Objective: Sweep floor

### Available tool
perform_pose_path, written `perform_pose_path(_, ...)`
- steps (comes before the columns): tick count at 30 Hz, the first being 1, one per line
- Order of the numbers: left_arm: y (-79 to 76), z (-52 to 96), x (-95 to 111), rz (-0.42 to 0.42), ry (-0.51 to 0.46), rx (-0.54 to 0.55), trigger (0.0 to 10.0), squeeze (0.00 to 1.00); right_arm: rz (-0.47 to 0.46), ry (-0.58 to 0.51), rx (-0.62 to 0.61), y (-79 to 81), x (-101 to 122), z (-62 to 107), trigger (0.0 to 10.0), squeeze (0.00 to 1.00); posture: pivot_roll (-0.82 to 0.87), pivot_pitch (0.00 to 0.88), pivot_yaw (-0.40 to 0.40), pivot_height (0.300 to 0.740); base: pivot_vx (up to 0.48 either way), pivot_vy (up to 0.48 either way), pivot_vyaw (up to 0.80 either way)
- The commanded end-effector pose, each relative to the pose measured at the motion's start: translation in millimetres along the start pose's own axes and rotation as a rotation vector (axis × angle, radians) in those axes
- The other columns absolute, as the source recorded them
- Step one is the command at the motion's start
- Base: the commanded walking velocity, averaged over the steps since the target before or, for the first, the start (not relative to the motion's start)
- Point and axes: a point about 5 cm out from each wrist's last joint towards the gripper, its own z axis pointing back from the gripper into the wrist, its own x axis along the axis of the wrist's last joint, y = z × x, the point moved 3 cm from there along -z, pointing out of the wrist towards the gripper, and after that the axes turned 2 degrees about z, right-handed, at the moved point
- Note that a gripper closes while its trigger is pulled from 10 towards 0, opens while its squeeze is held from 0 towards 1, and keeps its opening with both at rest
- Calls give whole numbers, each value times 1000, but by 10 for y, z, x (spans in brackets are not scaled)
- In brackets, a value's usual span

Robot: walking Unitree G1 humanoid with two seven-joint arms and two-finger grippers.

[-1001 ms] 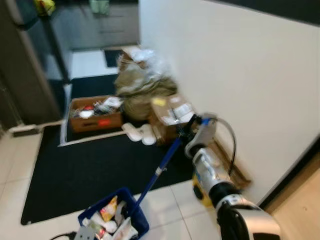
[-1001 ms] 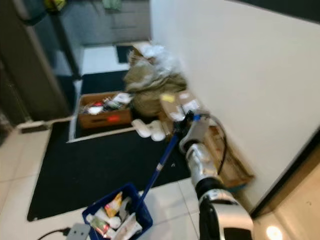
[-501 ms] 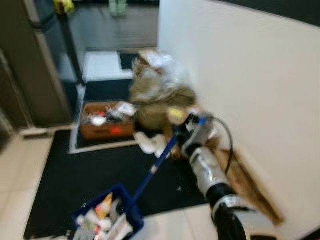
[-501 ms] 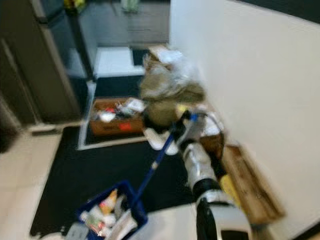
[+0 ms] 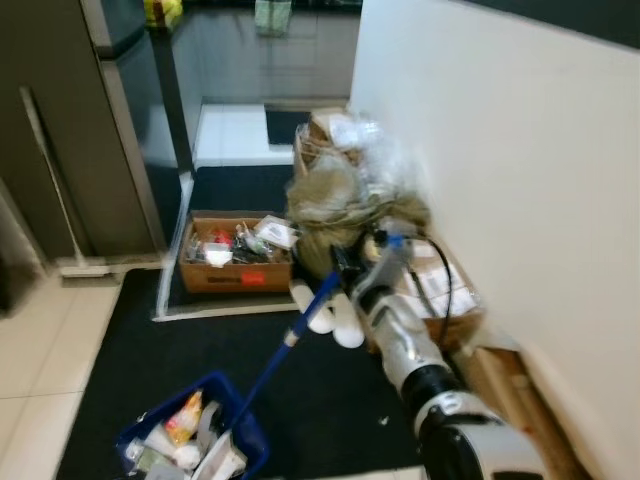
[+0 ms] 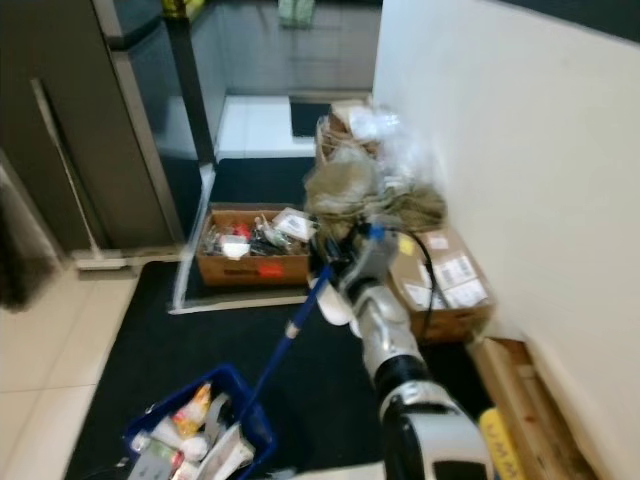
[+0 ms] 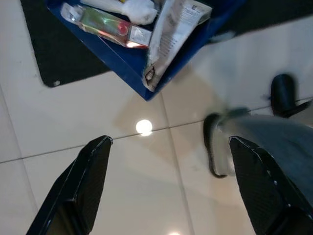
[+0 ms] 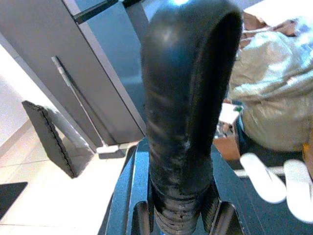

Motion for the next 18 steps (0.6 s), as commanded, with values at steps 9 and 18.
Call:
perform_pose_path(9, -5, 23, -106, -11, 33, -3, 10000, 0, -20, -48, 22, 127, 126, -69, 10000, 0, 91, 0, -78, 740, 411, 0, 0)
perform_pose_path(18, -4, 25, -117, -27, 39, -8, 10000, 0, -24, -34, 32, 194, 118, -94, 10000, 0, 92, 0, -82, 740, 443, 0, 0)
